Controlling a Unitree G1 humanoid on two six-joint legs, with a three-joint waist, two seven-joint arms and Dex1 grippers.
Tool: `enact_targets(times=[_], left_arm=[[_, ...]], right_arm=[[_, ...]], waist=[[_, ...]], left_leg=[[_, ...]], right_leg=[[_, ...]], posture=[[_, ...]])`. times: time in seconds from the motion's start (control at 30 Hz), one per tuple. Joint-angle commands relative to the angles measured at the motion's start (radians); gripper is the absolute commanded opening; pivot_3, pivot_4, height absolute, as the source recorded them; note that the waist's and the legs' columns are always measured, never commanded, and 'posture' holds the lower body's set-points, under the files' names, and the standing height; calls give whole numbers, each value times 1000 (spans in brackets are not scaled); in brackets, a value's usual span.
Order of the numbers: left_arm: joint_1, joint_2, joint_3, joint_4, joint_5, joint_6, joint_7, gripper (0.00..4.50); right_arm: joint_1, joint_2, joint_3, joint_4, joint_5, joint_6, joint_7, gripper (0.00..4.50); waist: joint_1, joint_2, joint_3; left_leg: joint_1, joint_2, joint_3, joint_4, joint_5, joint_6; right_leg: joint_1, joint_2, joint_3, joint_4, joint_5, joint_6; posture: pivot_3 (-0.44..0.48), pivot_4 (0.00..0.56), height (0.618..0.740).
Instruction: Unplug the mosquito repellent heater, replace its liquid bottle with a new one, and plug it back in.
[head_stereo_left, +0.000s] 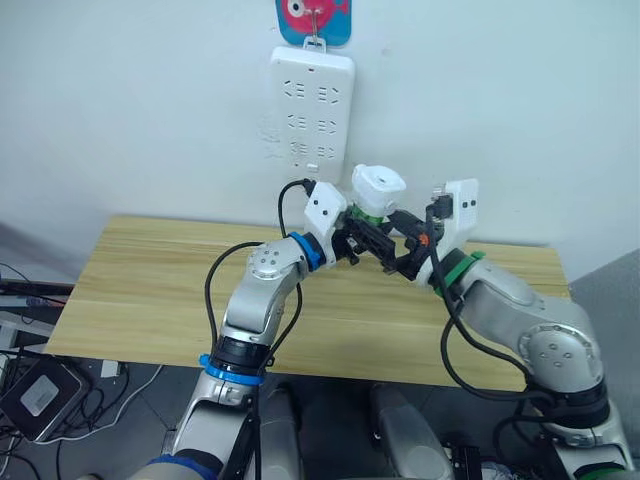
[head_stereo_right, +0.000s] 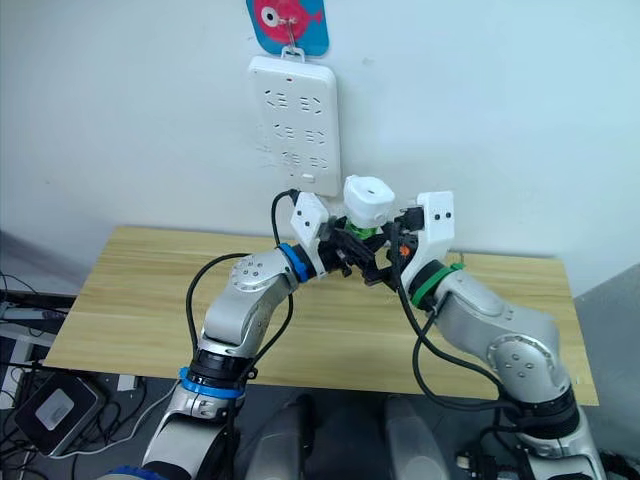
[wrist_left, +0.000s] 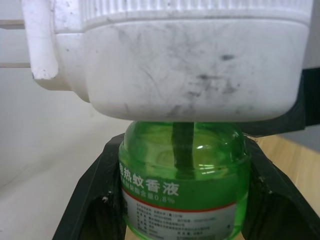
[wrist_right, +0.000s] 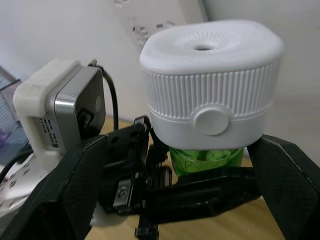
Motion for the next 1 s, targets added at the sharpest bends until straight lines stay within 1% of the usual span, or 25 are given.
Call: enact_targets(times=[0.03,0.17,0.47,0.57,0.63,0.67,0.87,0.93,0.97,1.0], left_arm=[[-13,-21,-8,-60,-50,20,11,2236],[2,-19,-23,-87,-75,47,15,2236],[29,-1,-43,-136,-115,81,15,2236],[36,7,-51,-141,-119,78,12,2236],[38,12,-51,-141,-123,78,15,2236],[38,13,-51,-141,-125,77,16,2236],[40,18,-49,-140,-117,66,33,2236],[50,31,-31,-165,-145,79,18,2987],[62,49,-17,-186,-156,83,10,3240],[80,74,0,-210,-164,86,5,3596]], right_arm=[[-47,66,5,0,-114,-68,20,4500],[-62,106,-1,16,-178,-69,52,4500],[-75,151,-34,40,-276,-71,105,4500],[-72,165,-45,33,-277,-61,117,3904],[-67,168,-49,24,-278,-51,125,3223],[-65,170,-50,21,-280,-47,129,3059],[-51,173,-58,10,-291,-30,144,3066],[-43,171,-61,10,-306,-33,148,3066],[-38,165,-63,11,-321,-39,152,3066],[-32,159,-64,15,-340,-48,158,3066]], waist=[[-1,0,-1],[-1,0,-2],[-1,0,-6],[-1,0,-7],[-1,0,-8],[-1,0,-9],[-1,-1,-11],[0,-1,-13],[0,-1,-14],[0,0,-15]], left_leg=[[0,0,0,0,0,0],[0,0,0,0,1,0],[0,0,0,0,1,0],[0,0,0,0,1,0],[0,0,0,0,1,0],[0,0,0,0,1,0],[0,0,0,0,1,0],[0,0,0,0,1,0],[0,0,0,0,1,0],[0,0,0,0,1,0]], right_leg=[[0,0,0,0,0,0],[0,0,0,0,1,1],[0,0,0,0,1,1],[1,0,0,0,1,1],[1,0,0,0,1,1],[1,0,0,0,1,1],[1,0,0,0,1,1],[1,0,0,0,1,1],[1,0,0,0,1,1],[1,0,0,0,1,1]], posture=[[-165,249,740],[-161,248,740],[-148,242,740],[-148,242,740],[-148,242,740],[-148,242,740],[-137,231,740],[-129,225,740],[-129,225,740],[-121,221,740]])
